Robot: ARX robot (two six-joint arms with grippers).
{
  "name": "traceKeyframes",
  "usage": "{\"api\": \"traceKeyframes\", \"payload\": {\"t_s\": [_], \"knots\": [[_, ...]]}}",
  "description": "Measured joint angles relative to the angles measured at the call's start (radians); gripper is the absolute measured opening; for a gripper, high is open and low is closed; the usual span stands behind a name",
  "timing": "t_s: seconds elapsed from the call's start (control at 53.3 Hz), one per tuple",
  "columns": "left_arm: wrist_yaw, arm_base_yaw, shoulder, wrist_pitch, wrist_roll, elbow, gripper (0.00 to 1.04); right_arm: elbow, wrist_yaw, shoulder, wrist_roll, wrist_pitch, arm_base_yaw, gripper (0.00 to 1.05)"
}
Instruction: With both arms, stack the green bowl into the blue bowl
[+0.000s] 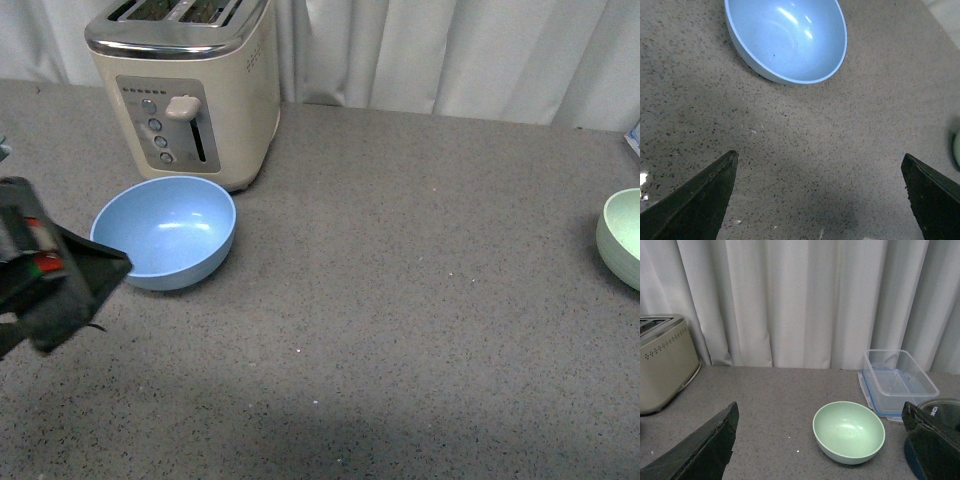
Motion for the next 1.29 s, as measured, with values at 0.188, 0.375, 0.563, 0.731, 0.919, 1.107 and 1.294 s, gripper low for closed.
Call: {"api": "traceKeyframes", "payload": {"t_s": [0.188,0.375,0.563,0.731,0.919,1.107,1.294], "knots": [[-0.024,-0.02,0.192,0.06,0.001,0.067,0.98,0.0,0.0,0.0,0.0,0.0,0.0,0.96],[-0.045,-0.002,0.34,0.099,0.023,0.126,0.98,0.0,0.0,0.0,0.0,0.0,0.0,0.96],[-0.067,0.019,0.431,0.102,0.051,0.192,0.98,0.0,0.0,0.0,0.0,0.0,0.0,0.96],[-0.082,0.034,0.492,0.084,0.051,0.251,0.98,0.0,0.0,0.0,0.0,0.0,0.0,0.96],[-0.1,0.07,0.552,0.082,0.055,0.29,0.98,0.0,0.0,0.0,0.0,0.0,0.0,0.96],[-0.127,0.121,0.602,0.072,0.066,0.328,0.98,0.0,0.0,0.0,0.0,0.0,0.0,0.96],[-0.136,0.134,0.634,0.058,0.065,0.362,0.98,0.0,0.0,0.0,0.0,0.0,0.0,0.96]]}}
